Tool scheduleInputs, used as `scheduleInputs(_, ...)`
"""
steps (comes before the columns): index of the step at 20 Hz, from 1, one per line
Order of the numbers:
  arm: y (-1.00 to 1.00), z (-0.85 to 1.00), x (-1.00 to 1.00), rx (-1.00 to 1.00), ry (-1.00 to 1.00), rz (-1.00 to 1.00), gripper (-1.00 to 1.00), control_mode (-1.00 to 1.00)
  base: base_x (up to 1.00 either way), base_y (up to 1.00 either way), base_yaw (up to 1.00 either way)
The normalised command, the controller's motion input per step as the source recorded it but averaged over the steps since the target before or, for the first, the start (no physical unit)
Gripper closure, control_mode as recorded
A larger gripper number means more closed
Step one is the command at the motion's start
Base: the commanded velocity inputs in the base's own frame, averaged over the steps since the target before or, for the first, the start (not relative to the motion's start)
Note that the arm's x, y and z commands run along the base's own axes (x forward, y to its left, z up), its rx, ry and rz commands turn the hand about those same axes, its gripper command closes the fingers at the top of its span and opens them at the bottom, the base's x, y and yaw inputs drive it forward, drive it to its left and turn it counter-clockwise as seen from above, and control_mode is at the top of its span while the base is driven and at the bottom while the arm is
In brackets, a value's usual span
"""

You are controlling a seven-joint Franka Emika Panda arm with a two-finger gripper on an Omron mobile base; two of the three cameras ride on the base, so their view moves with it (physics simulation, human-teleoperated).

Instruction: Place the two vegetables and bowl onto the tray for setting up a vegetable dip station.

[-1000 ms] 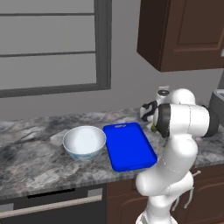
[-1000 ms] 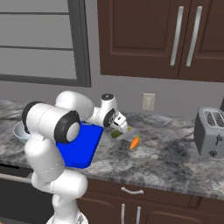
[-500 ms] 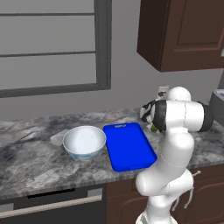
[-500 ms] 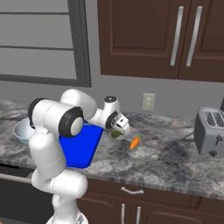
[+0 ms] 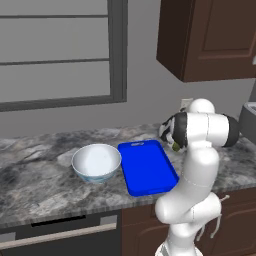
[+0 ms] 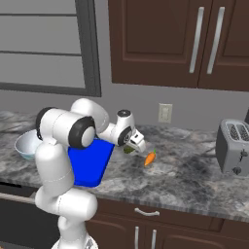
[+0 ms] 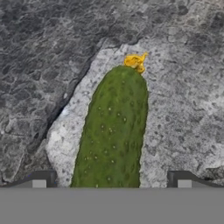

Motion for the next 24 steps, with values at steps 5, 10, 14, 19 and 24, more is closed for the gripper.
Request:
scheduleInputs(5,0.0,-0.09,0.04,0.0,0.0,0.0,-1.0,-1.0,0.0,0.0,0.0)
scheduleInputs(10,0.0,-0.05,0.03,0.0,0.0,0.0,1.0,-1.0,0.0,0.0,0.0)
scheduleInputs(14,0.0,-0.01,0.01,0.0,0.0,0.0,1.0,-1.0,0.0,0.0,0.0)
scheduleInputs(19,0.0,0.06,-0.05,0.0,-0.02,0.0,1.0,-1.0,0.0,0.0,0.0)
scheduleInputs(24,0.03,0.18,-0.24,0.0,-0.07,0.0,1.0,-1.0,0.0,0.0,0.0)
